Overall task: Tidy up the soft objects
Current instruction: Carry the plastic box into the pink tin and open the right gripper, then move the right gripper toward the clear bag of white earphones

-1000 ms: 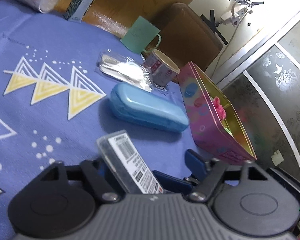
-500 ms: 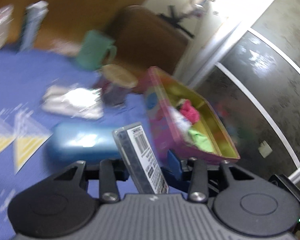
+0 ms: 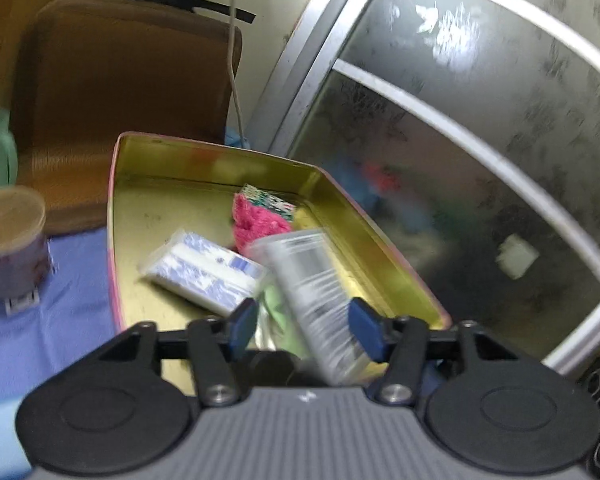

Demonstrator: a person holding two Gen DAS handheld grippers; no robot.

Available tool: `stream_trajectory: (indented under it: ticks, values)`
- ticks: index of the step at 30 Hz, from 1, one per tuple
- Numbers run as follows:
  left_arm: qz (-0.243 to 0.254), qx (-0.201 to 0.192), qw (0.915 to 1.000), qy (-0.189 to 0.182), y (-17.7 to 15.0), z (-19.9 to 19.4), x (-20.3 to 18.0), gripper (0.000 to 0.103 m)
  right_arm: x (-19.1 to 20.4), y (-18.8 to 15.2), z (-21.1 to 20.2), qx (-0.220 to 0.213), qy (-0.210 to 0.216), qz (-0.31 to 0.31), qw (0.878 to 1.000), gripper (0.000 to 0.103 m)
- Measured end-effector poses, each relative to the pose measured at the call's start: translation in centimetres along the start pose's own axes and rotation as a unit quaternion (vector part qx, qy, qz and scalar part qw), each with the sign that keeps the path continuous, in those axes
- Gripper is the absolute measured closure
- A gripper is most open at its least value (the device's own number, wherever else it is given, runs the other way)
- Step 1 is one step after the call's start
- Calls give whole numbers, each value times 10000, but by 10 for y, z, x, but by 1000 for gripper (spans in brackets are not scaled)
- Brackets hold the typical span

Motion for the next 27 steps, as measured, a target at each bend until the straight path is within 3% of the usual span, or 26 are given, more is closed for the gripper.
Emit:
stream_trajectory:
  ticks: [3,5,11,17,20,23,27]
  values:
    - [264,48,9995,172,-10,8,-3,47,-42,-16,13,250,-1030,-333,9938,42]
    - [300,70,9993,208,-15,6,-2,42,-66,-21,12,323,-1248,-23,9917,42]
    - [210,-44,9992,333,-15,-11,8,39,-85,-22,3,138,-1269,608,9899,42]
    - [368,-361,9980,357,-19,-52,12,35,-53,-13,5,171,-960,192,9951,42]
    - [455,-485,9967,463,-20,-79,22,35,-48,-9,20,555,-917,-603,9924,43]
    - [507,-716,9939,667,-22,-110,37,33,-60,-8,40,1208,-749,-1107,9836,43]
    - [306,-965,9889,1084,-32,-151,70,26,-90,-17,58,1981,-778,-1262,9689,44]
Point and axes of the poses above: each gripper's, at about its wrist camera, not at the fingertips, and z roughly the way its jaws point, x to its left, y to its top, the point moved 8 cm from there along z, roughly the way its jaws point, and after that the axes turned 10 degrees about -x, right-handed, at the moved point
